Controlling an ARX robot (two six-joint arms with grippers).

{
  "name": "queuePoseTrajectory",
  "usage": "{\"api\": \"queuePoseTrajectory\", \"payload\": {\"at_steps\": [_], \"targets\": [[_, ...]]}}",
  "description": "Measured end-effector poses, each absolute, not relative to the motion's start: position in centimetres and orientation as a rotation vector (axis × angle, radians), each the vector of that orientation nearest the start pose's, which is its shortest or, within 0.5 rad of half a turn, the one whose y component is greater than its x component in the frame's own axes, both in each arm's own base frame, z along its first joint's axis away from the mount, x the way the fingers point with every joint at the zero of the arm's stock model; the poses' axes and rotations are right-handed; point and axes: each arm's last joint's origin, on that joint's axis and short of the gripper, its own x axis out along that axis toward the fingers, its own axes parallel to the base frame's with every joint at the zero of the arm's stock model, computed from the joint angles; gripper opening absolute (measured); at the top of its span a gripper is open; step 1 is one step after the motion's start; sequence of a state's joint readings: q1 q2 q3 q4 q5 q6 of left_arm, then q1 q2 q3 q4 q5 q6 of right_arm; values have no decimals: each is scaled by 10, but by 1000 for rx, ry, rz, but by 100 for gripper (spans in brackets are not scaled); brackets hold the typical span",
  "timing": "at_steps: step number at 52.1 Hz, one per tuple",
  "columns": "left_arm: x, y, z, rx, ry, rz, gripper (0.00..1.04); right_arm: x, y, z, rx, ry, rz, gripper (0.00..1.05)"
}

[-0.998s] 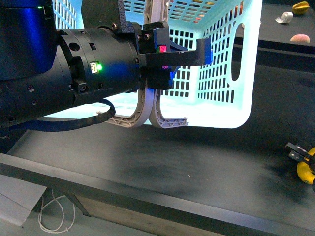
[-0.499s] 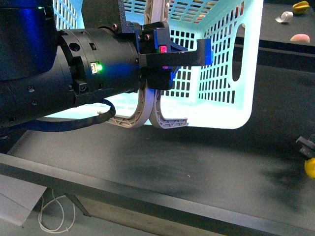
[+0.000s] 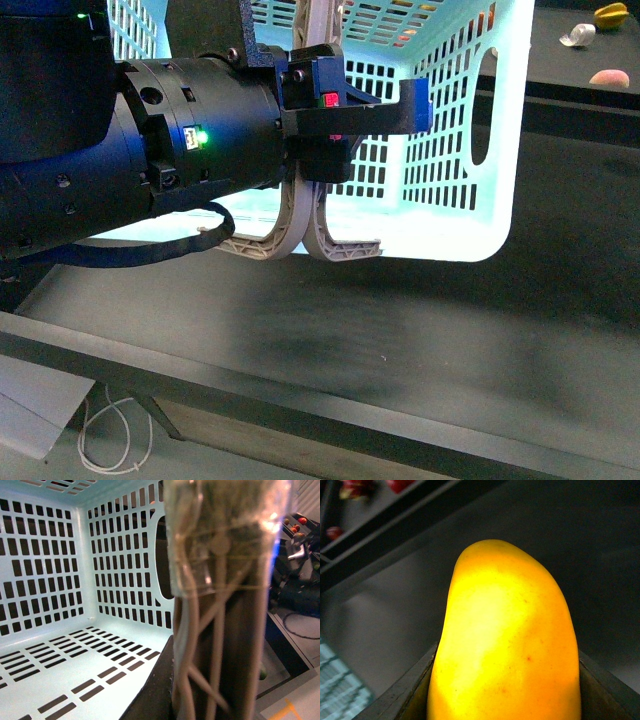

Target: Pick mango with right arm and hold basket with left

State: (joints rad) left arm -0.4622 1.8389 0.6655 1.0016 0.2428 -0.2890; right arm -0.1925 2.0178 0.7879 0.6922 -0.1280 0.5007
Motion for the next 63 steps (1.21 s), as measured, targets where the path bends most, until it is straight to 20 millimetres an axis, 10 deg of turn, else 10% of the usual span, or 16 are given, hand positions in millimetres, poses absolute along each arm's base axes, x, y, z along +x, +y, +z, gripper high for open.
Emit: {"api": "queuePoseTrajectory", "payload": {"at_steps": [21,63], "targets": [[296,-155,139,-257,275,-673,5,322,25,184,476,364,252,64],[296,-155,139,-257,275,-673,5,363,123,157,463,489,326,64]]}}
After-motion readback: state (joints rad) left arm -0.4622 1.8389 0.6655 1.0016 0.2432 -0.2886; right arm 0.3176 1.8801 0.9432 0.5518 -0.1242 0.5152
